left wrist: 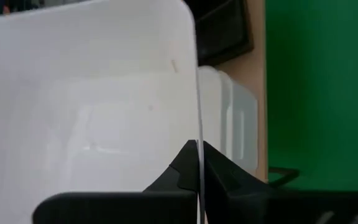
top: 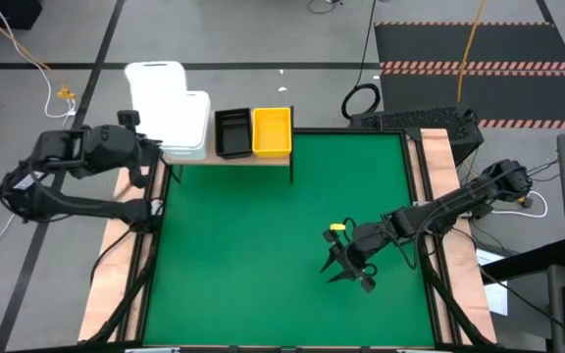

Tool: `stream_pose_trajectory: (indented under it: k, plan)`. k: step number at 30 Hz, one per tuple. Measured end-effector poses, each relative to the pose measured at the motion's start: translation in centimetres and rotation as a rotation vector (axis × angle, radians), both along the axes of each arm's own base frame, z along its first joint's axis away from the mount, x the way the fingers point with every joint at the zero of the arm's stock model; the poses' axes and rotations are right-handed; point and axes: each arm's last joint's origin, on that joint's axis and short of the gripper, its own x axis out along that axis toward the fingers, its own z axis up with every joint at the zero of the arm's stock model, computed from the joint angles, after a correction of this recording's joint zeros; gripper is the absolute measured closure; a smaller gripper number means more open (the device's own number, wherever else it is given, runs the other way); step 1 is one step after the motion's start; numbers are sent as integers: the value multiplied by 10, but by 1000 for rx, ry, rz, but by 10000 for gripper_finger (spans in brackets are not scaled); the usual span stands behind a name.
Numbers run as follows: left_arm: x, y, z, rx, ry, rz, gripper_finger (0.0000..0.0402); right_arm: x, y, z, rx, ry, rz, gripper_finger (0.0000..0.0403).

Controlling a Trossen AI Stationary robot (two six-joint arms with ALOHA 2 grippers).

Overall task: Stack baskets on shelf by color
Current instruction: Stack the white bin on top of the other white bin on the shelf

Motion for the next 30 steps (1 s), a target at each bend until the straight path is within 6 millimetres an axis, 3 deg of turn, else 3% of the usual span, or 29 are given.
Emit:
stream_pose_trajectory:
  k: [8,18,30]
  plan:
    - [15,16,-22,-20,47,1,401,1,-1,1,16,-6,-14,271]
    - [12,39,-24,-186,-30,-8,401,1,-2,0,15,11,-17,271]
    - [29,80,-42,-398,29,-15,401,-1,-1,-2,21,46,-23,271]
